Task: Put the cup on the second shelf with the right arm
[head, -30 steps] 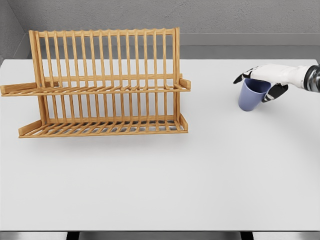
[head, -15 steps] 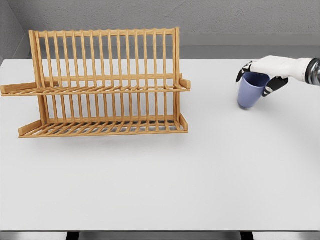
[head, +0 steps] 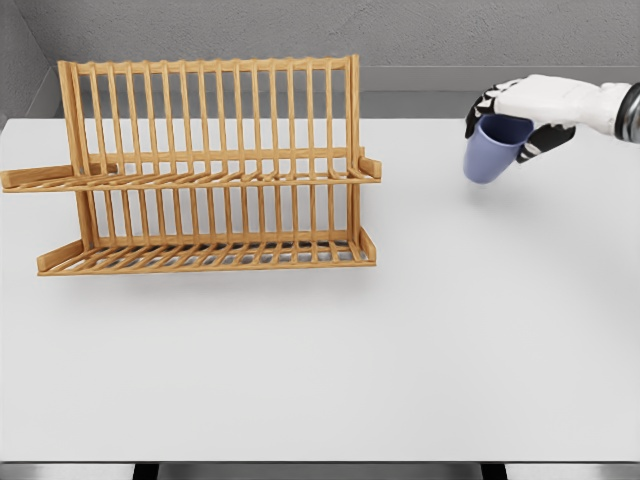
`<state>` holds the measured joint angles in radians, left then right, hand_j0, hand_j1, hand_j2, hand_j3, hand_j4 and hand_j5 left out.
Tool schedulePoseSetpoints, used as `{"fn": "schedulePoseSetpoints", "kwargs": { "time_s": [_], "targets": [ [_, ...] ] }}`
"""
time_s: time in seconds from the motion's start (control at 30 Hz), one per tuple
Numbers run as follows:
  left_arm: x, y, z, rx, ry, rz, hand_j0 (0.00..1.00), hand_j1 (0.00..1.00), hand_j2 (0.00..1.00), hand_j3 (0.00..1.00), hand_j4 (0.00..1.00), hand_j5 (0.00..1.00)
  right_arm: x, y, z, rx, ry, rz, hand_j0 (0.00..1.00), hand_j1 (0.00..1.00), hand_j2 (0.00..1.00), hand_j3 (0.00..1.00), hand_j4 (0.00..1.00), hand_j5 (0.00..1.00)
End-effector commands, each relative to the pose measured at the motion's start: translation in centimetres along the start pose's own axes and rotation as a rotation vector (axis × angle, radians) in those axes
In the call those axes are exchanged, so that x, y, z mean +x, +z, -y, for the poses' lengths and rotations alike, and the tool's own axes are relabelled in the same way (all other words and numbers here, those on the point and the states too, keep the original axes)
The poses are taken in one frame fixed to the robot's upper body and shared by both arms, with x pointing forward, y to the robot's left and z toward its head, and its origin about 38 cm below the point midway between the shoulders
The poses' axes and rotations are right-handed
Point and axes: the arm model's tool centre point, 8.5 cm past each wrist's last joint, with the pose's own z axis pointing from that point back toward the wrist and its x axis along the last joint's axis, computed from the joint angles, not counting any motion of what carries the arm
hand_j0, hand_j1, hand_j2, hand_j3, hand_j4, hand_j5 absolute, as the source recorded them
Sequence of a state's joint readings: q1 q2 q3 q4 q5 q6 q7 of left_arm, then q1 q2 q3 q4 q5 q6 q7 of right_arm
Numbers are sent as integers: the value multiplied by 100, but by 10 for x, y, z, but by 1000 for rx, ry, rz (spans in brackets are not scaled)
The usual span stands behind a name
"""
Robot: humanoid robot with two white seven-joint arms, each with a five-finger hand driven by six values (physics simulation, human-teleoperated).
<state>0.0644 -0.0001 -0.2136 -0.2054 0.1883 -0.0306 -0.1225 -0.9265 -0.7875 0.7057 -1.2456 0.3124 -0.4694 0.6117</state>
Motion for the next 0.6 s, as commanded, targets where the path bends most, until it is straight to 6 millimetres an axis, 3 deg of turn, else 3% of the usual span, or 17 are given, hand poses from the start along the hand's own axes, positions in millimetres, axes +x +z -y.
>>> {"fn": "schedulePoseSetpoints", "kwargs": {
  "time_s": [0.0,0.27,0.37,0.57],
  "targets": [
    [0,0,0,0,1,0,100,100,100,100,100,100,6,7,14,-37,22,9,60,60,60,60,60,60],
    [0,0,0,0,-1,0,100,100,100,100,100,100,27,19,41,-110,98,53,60,60,60,60,60,60],
    [0,0,0,0,-1,0,100,100,100,100,100,100,50,21,54,-137,156,100,60,60,60,60,60,60],
    [0,0,0,0,-1,0,100,100,100,100,100,100,79,21,65,-163,221,164,60,60,60,60,60,60]
  ]
}}
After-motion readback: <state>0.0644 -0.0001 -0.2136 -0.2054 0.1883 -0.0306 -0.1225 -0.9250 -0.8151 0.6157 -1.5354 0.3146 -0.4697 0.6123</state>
